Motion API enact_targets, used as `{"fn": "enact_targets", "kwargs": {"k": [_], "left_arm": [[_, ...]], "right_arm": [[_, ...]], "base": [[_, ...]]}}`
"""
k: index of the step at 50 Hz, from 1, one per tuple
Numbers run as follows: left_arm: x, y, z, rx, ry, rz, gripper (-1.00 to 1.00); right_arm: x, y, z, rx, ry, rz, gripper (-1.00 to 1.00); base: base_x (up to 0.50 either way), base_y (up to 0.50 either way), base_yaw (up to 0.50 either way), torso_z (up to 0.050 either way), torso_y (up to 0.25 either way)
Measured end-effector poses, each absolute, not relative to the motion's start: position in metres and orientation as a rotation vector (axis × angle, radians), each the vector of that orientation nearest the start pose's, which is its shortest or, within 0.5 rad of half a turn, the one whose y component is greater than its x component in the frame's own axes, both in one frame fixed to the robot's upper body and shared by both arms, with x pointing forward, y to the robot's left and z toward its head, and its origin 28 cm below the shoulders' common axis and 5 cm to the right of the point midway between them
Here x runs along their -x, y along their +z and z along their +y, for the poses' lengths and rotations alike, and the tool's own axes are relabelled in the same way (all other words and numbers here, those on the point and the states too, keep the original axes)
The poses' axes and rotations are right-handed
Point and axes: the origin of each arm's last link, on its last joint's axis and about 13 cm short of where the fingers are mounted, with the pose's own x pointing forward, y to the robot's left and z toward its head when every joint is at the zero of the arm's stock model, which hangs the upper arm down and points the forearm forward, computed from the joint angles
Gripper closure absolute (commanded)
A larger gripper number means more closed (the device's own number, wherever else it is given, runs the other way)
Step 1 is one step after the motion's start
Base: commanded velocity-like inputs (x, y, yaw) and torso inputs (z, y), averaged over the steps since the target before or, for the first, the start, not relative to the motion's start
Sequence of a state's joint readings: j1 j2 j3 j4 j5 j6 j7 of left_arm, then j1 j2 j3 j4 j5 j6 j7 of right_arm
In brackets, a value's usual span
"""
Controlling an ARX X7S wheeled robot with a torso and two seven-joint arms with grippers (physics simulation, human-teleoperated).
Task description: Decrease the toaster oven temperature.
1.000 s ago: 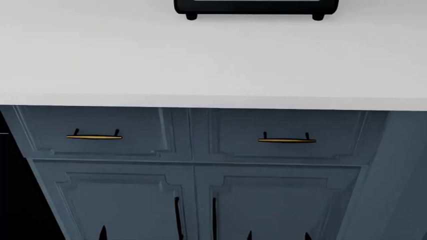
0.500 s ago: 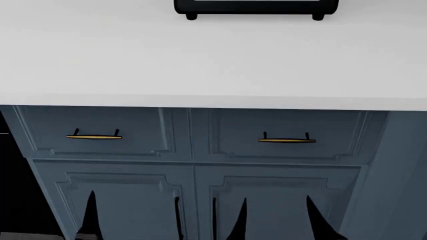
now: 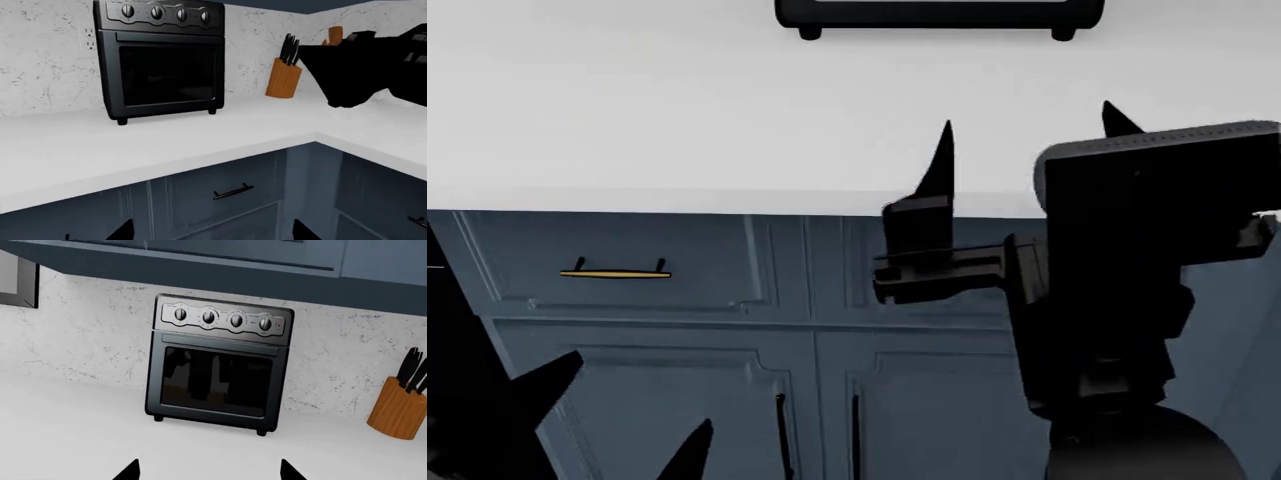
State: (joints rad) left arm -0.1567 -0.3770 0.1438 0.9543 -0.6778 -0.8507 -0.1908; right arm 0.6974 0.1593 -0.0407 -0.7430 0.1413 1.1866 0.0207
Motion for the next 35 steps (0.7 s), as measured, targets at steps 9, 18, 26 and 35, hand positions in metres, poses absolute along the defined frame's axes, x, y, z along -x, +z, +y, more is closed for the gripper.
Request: {"fn": "enact_targets", "kwargs": {"k": [9, 18, 26, 35], "left_arm": [[-0.14, 0.162, 0.184, 0.001, -0.695, -0.057, -1.0], [-0.123, 0.161, 0.18, 0.004, -0.831, -0.03, -1.0], [-0.114, 0.16, 0.179, 0.009, -0.89, -0.012, -1.0], [-0.108, 0.157, 0.18, 0.005, -0.912, -0.006, -1.0]], "right_arm": [[-0.262, 0.288, -0.114, 0.132, 0.053, -0.241, -1.0], [-0.275, 0.323, -0.113, 0.099, 0.024, -0.239, -1.0], [-0.28, 0.343, -0.114, 0.063, -0.006, -0.249, -1.0], [-0.282, 0.356, -0.113, 0.035, -0.011, -0.266, -1.0]], "base": [[0.0, 0.0, 0.0, 0.0, 0.0], [0.0, 0.0, 0.0, 0.0, 0.0], [0.14, 0.17, 0.0, 0.0, 0.0], [0.35, 0.28, 0.0, 0.0, 0.0]]}}
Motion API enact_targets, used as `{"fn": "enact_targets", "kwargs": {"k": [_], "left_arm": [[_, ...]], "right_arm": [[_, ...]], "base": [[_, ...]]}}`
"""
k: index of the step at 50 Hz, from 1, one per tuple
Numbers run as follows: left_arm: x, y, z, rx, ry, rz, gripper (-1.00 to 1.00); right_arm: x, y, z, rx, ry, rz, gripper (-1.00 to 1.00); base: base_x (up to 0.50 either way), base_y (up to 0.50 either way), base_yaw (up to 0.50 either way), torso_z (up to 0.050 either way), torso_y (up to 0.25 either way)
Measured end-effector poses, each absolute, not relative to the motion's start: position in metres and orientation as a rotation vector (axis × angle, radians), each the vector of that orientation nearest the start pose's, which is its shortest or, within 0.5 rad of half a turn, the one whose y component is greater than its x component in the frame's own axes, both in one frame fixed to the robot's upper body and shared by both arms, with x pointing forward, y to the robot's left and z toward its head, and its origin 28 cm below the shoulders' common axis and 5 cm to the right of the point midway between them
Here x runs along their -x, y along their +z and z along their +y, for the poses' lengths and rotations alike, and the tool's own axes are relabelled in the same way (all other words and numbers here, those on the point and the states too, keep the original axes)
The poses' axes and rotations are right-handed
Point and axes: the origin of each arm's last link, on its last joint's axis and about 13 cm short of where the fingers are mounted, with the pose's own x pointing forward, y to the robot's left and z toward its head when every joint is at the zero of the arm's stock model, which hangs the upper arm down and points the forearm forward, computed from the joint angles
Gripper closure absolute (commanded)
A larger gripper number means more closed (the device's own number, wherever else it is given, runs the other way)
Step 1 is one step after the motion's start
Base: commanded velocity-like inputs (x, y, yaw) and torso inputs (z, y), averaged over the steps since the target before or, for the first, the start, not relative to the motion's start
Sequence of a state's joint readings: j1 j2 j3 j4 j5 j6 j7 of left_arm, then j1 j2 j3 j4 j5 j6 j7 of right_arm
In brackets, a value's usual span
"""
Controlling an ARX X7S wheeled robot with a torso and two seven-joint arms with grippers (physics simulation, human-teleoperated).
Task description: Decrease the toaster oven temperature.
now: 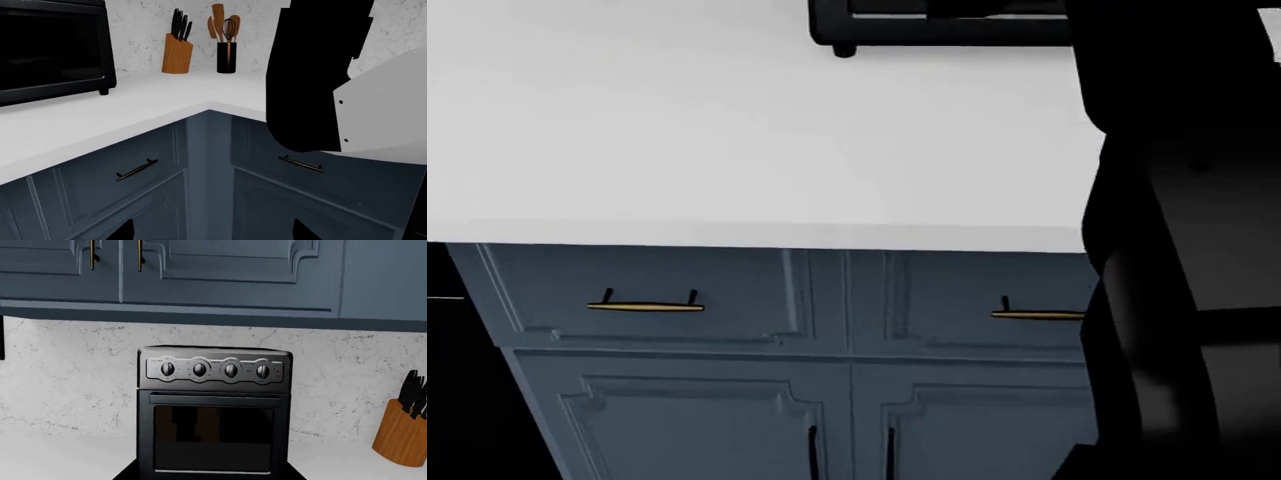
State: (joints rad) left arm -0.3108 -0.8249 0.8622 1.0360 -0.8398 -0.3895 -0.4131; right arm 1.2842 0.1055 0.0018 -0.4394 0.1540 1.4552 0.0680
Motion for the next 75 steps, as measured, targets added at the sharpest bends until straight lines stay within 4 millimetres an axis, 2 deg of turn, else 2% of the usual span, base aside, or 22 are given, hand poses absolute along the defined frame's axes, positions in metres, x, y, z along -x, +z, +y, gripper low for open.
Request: {"fn": "enact_targets", "kwargs": {"k": [20, 56, 75], "left_arm": [[-0.102, 0.153, 0.18, -0.001, -0.928, -0.007, -1.0], [-0.099, 0.156, 0.181, 0.003, -0.93, -0.018, -1.0], [-0.098, 0.155, 0.182, 0.005, -0.928, -0.016, -1.0]], "right_arm": [[-0.279, 0.377, -0.113, 0.029, -0.017, -0.303, -1.0], [-0.273, 0.384, -0.112, 0.025, -0.021, -0.311, -1.0], [-0.274, 0.385, -0.107, 0.074, 0.019, -0.224, -1.0]], "base": [[0.41, 0.05, 0.0, 0.0, 0.0], [0.39, 0.0, 0.0, 0.0, 0.001], [0.02, 0.0, 0.0, 0.0, 0.001]]}}
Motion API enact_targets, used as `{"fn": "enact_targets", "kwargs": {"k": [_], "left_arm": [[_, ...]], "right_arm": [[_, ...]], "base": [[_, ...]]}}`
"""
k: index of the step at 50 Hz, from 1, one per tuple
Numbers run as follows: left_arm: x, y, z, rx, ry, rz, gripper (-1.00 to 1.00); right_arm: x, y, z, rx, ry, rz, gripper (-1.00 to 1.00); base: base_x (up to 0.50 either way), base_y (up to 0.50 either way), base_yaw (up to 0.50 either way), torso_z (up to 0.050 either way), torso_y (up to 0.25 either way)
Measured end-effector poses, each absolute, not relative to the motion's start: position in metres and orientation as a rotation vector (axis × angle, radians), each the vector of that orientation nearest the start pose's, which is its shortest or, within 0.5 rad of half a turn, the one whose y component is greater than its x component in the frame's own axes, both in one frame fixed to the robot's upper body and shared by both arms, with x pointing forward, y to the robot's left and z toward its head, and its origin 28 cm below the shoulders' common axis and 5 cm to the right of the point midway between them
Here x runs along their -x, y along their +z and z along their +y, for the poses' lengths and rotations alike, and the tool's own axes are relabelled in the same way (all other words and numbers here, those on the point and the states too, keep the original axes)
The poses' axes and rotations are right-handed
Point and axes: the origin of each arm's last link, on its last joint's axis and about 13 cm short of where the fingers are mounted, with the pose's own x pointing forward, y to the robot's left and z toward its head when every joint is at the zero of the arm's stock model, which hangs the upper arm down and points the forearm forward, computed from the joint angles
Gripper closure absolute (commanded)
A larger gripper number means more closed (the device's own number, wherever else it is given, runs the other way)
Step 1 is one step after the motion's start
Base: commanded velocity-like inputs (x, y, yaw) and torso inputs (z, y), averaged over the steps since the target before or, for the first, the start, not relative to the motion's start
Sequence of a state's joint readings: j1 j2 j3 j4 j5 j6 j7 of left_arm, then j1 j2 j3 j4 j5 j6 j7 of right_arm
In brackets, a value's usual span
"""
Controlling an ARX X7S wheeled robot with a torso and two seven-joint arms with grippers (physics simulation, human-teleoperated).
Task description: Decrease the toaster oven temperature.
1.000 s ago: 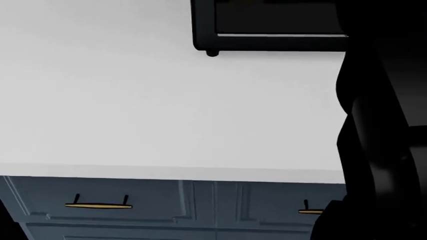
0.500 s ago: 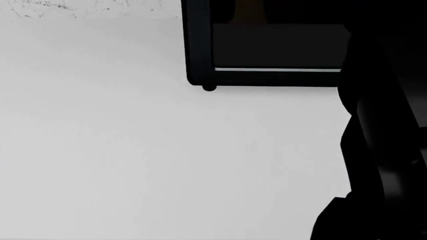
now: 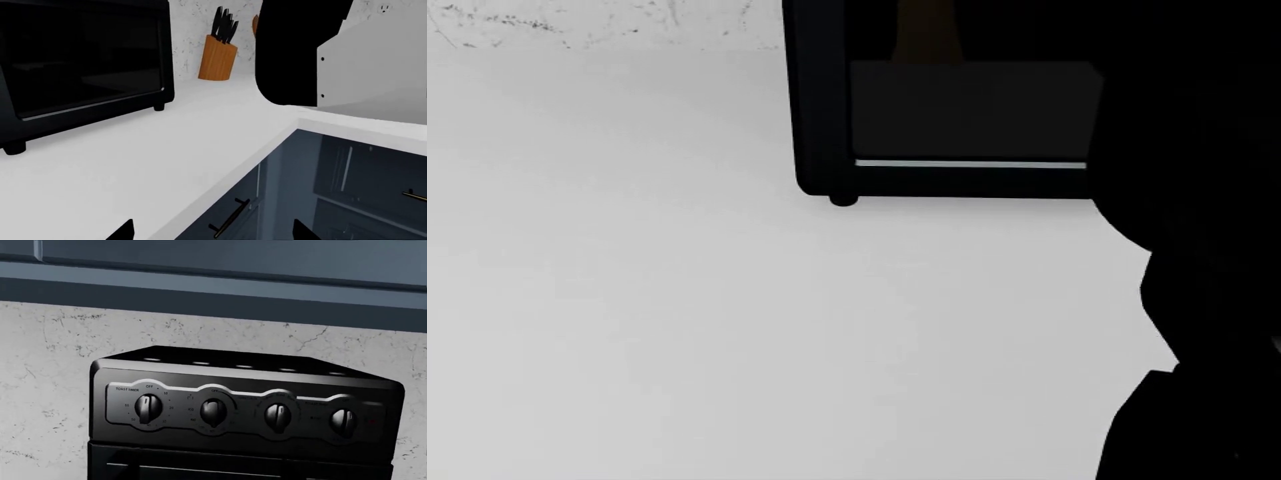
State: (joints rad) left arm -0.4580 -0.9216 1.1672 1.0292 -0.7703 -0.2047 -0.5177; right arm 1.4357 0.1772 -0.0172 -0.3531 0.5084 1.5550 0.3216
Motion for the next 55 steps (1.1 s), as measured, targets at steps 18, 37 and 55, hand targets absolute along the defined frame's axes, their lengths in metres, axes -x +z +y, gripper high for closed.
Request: {"fn": "enact_targets", "kwargs": {"k": [18, 37, 55], "left_arm": [[-0.099, 0.153, 0.184, 0.01, -0.929, -0.005, -1.0], [-0.099, 0.151, 0.184, 0.008, -0.931, -0.003, -1.0], [-0.098, 0.147, 0.185, 0.011, -0.931, 0.001, -1.0]], "right_arm": [[-0.279, 0.402, -0.115, 0.098, -0.009, -0.161, -1.0], [-0.294, 0.419, -0.118, 0.098, -0.023, -0.16, -1.0], [-0.324, 0.414, -0.109, 0.16, -0.024, -0.136, -1.0]], "base": [[0.0, 0.0, 0.0, 0.0, 0.0], [0.0, 0.0, 0.0, 0.0, 0.0], [0.0, 0.0, 0.0, 0.0, 0.0]]}}
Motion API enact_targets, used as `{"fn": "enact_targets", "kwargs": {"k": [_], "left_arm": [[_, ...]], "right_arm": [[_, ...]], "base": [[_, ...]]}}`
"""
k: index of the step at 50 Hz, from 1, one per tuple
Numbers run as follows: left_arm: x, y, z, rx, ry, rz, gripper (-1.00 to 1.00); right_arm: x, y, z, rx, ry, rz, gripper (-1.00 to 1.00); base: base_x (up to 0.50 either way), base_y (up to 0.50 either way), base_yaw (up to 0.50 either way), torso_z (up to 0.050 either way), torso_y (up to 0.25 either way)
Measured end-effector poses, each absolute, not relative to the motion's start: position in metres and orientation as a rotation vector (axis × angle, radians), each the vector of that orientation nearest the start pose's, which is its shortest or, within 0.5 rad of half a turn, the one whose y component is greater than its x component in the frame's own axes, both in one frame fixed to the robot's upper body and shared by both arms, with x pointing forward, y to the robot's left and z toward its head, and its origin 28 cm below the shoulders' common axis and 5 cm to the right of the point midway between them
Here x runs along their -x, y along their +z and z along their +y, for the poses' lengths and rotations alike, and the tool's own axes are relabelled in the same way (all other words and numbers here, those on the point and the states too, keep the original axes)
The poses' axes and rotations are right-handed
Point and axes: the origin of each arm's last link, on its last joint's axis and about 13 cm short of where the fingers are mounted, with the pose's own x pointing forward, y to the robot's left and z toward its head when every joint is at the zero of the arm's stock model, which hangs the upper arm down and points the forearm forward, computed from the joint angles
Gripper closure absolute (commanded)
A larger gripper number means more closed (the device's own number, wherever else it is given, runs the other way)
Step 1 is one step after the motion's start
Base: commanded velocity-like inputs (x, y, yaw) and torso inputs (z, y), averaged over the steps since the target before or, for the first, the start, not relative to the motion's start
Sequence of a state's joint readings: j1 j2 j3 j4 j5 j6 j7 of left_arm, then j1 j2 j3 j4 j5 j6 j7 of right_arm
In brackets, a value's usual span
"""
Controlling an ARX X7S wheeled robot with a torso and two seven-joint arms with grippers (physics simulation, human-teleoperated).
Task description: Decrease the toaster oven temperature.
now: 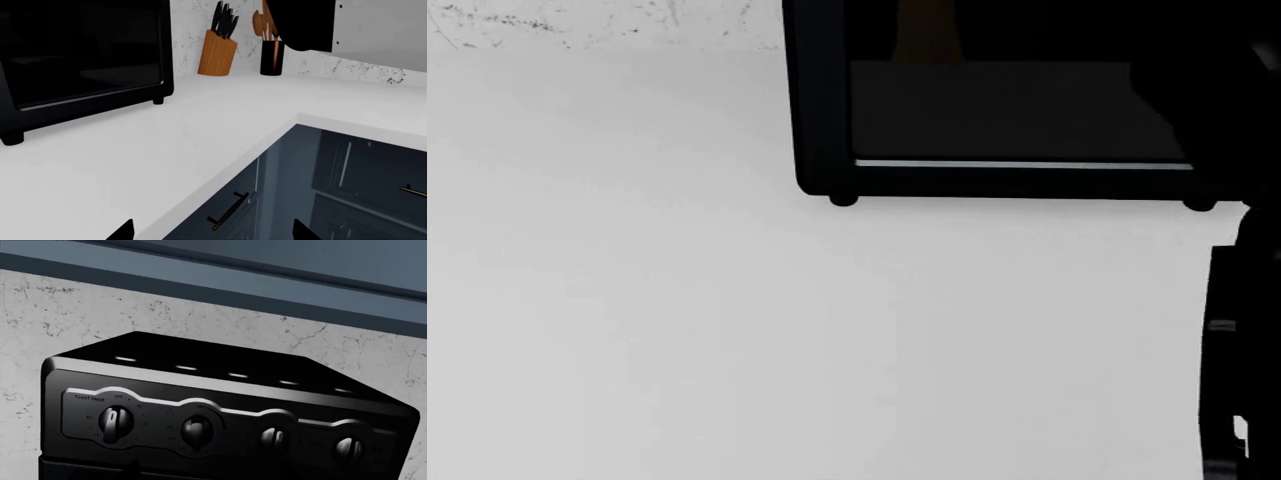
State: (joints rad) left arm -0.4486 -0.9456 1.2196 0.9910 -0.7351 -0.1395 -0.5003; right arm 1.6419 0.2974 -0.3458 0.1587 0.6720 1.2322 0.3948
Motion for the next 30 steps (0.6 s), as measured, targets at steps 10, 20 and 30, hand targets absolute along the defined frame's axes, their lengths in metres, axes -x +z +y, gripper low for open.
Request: {"fn": "enact_targets", "kwargs": {"k": [10, 20, 30], "left_arm": [[-0.096, 0.147, 0.185, 0.012, -0.93, -0.001, -1.0], [-0.095, 0.149, 0.186, 0.011, -0.924, -0.002, -1.0], [-0.095, 0.151, 0.186, 0.008, -0.922, -0.006, -1.0]], "right_arm": [[-0.337, 0.41, -0.104, 0.19, -0.028, -0.132, -1.0], [-0.348, 0.409, -0.102, 0.199, -0.037, -0.135, -1.0], [-0.357, 0.408, -0.102, 0.186, -0.049, -0.14, -1.0]], "base": [[0.0, 0.0, 0.0, 0.0, 0.0], [0.0, 0.0, 0.0, 0.0, 0.0], [0.0, 0.0, 0.0, 0.0, 0.0]]}}
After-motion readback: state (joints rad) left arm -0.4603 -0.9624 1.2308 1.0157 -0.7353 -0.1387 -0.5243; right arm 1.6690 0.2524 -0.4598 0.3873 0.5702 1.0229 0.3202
